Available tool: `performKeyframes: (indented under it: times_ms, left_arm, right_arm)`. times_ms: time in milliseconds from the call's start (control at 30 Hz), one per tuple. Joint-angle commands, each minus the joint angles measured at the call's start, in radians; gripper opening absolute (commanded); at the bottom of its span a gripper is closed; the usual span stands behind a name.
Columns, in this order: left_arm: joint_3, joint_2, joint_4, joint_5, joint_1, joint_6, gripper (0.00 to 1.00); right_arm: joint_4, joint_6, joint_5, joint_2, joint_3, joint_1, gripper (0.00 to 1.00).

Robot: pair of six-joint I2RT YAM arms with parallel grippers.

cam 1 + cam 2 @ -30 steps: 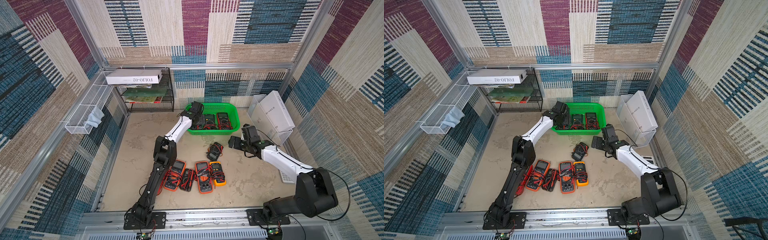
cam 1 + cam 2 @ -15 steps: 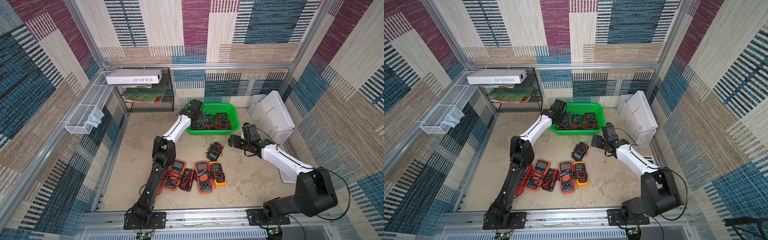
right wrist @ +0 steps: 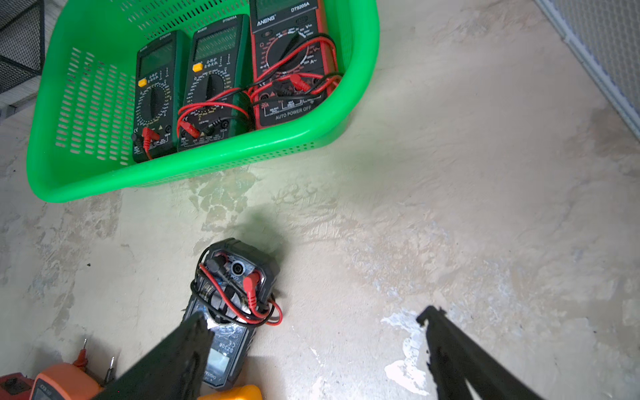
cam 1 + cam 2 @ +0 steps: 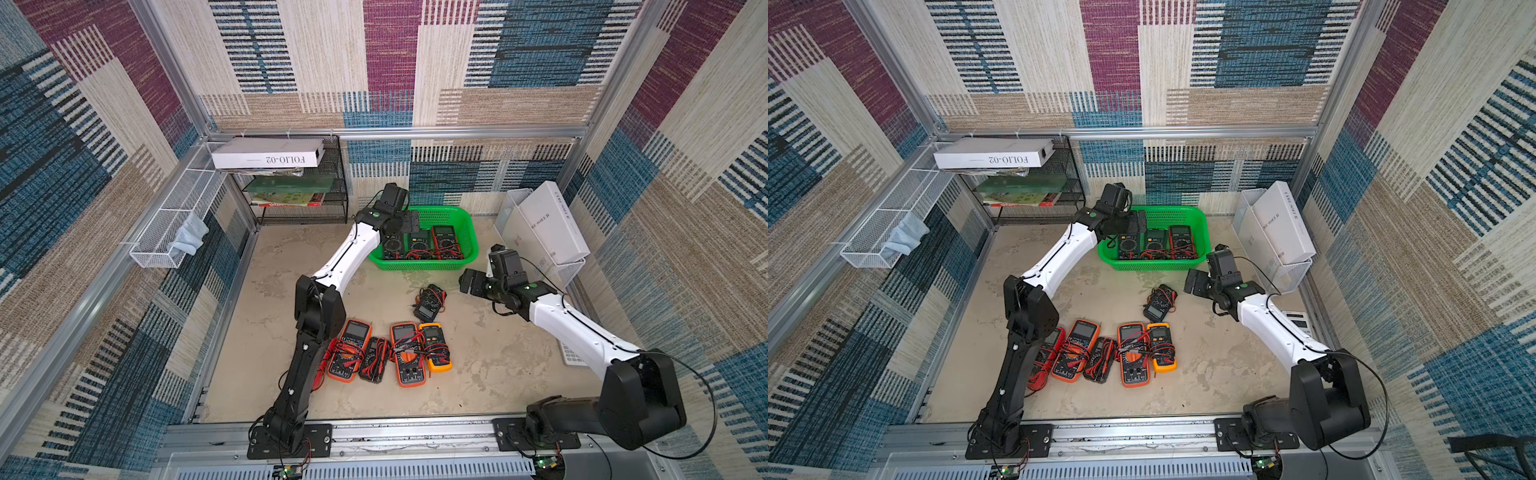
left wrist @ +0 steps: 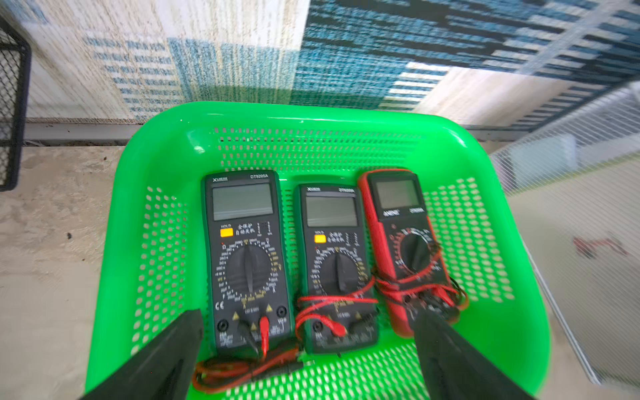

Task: Put the multimeter into the basket
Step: Place the multimeter in the basket, then pick up the multimeter from the center of the board.

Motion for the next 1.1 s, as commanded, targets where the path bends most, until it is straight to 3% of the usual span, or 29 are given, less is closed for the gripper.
performKeyframes:
  times_ms: [0,367,633,867,1067]
  left_arm:
    - [-0.093,-0.097,-0.010,0.039,-0.014,0.031,1.00]
    - [-0.741,-0.569,0.079,0.086,-0.047,-0.006,1.00]
    - [-1.168,-0.855,0.134,0.138,-0.069,-0.100,1.00]
    - [-1.397,-1.039,0.149,0.151,-0.104,-0.168,1.00]
    - [-1.514,-1.123,0.161,0.110,-0.109,-0.167,1.00]
  right_arm:
    - [-0.012,0.010,-0.016,-0.032,-0.016,0.009,0.99]
    - [-0.060,0.061,0.018,-0.138,-0.118,0.150,1.00]
    - [-0.081,0.133,0.052,-0.151,-0.185,0.333,1.00]
    - [-0.101,0.202,0.094,-0.140,-0.229,0.445,1.00]
    - [-0.100,0.239,0.140,-0.106,-0.204,0.449,1.00]
